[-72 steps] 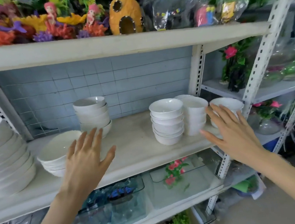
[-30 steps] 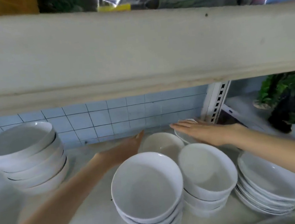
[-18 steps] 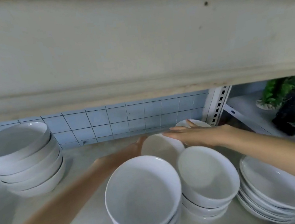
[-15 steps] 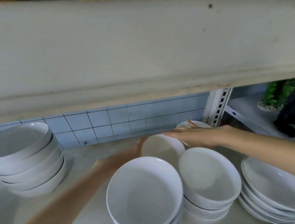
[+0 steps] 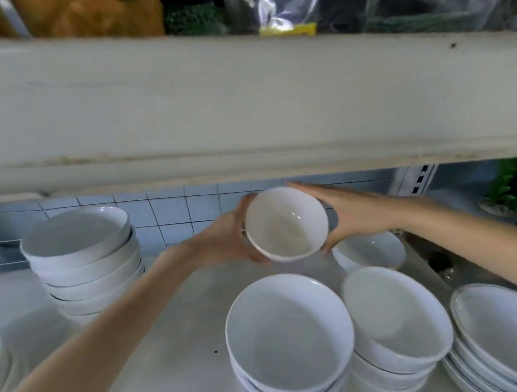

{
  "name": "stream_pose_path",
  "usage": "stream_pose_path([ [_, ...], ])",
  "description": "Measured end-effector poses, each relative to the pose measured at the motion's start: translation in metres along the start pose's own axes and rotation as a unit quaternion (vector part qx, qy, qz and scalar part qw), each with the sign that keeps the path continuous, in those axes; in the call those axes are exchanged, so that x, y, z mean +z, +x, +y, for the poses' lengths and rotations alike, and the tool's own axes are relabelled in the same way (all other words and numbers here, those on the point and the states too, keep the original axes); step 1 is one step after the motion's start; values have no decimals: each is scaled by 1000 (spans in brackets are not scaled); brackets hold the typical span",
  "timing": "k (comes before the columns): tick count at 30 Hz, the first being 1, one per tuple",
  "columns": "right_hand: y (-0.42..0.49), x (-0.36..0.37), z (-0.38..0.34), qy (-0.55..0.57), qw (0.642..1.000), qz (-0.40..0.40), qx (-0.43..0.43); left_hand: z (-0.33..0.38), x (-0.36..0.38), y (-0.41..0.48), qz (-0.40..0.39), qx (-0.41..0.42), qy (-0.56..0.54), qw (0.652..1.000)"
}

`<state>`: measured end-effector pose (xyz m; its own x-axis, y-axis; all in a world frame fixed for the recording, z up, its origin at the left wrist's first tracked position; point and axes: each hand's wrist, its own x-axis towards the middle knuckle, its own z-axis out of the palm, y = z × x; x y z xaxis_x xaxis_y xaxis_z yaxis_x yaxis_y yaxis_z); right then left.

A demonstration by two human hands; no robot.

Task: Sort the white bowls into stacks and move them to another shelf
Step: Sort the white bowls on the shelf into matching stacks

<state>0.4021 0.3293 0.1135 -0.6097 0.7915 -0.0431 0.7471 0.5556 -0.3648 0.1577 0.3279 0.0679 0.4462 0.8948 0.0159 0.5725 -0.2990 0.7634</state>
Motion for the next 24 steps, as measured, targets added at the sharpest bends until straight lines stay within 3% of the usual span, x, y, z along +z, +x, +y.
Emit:
stream_pose_path([
  [9, -4, -23, -55, 197, 977, 43, -61, 18, -49, -42, 24, 76, -153, 985],
  [16, -16, -8, -78, 322, 945, 61, -16, 14, -51, -91, -3, 96, -266, 959],
  [20, -24, -8, -106, 411, 908, 77, -15, 18, -47, -116, 37, 96, -346, 933],
  [24, -30, -3, -134, 521, 849, 83, -32, 31, -42, -144, 107, 116, -398, 904],
])
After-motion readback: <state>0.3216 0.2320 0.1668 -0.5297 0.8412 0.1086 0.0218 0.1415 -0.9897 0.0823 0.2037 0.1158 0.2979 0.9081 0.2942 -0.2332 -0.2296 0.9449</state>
